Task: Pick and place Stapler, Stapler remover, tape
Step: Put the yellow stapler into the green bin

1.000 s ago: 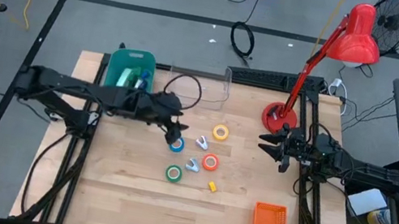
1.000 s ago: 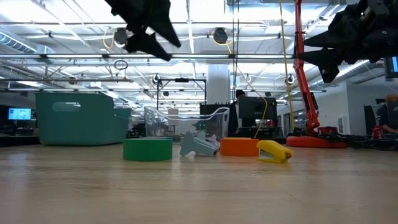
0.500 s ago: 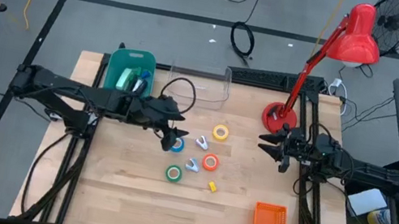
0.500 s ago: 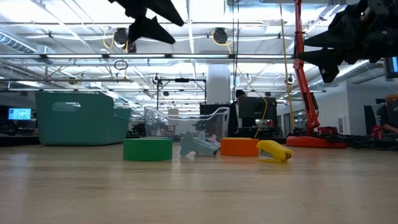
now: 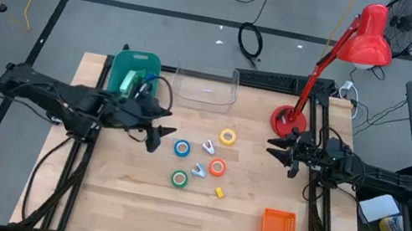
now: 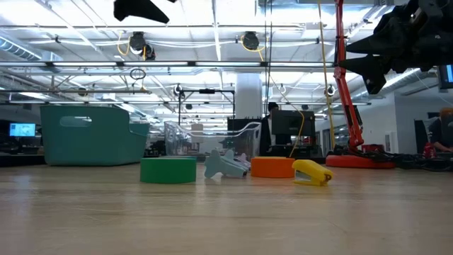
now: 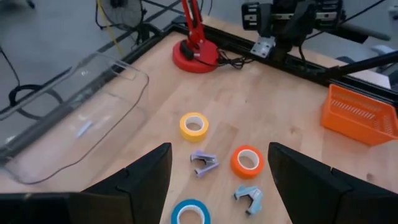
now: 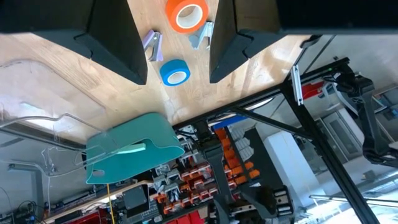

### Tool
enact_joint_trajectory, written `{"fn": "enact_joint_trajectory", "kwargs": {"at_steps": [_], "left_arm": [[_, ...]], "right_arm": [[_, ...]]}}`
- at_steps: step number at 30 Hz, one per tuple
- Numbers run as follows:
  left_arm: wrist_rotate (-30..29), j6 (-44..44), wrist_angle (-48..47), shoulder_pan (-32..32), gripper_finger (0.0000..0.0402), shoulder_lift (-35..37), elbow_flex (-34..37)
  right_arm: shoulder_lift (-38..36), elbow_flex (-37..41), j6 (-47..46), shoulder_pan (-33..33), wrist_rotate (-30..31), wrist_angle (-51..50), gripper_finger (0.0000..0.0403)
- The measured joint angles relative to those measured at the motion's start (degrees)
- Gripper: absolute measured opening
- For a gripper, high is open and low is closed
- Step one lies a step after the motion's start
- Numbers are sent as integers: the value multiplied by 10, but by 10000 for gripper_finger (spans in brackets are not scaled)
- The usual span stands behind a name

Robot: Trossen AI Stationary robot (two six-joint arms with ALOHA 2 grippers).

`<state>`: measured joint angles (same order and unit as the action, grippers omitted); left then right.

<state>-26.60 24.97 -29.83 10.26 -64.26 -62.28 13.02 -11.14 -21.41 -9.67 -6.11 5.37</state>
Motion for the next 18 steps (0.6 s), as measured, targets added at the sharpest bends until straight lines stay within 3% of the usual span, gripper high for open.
{"fn": "enact_joint_trajectory", "kwargs": {"at_steps": [10, 18], "left_arm": [[-24, 24, -50, 32, 271, 45, 13], [-34, 42, 42, 54, 271, 136, 151]], "right_arm": [[0, 0, -45, 0, 0, 5, 166], [0, 0, -49, 0, 0, 4, 166]]}}
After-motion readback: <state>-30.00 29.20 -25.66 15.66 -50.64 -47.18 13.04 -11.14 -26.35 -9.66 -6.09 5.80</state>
